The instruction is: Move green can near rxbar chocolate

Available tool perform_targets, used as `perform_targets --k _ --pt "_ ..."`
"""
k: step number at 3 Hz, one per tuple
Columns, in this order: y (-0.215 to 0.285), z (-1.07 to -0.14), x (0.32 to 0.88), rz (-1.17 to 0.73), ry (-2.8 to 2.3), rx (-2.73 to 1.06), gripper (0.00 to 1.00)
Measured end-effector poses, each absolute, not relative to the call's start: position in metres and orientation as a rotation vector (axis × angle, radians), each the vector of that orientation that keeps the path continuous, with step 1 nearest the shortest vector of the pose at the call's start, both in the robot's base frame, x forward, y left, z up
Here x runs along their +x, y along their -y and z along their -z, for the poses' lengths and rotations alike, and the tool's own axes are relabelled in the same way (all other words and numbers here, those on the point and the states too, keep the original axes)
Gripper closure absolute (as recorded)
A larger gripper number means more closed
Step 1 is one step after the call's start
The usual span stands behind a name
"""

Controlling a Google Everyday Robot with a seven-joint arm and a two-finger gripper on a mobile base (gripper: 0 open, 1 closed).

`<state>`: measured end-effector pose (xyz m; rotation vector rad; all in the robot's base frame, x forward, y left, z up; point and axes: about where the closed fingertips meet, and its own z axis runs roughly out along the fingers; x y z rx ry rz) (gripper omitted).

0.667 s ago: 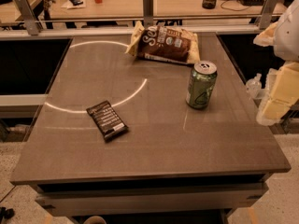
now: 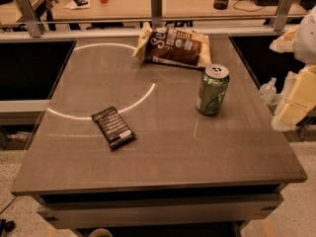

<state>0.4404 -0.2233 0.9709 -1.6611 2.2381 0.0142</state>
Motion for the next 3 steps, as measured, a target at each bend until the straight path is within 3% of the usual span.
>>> perform_targets --k 2,3 --pt "0.284 -0.91 0.463 -0.41 -2.027 -1.381 0.0" --pt "0.282 -0.91 0.458 -0.557 -1.791 -1.283 0.0"
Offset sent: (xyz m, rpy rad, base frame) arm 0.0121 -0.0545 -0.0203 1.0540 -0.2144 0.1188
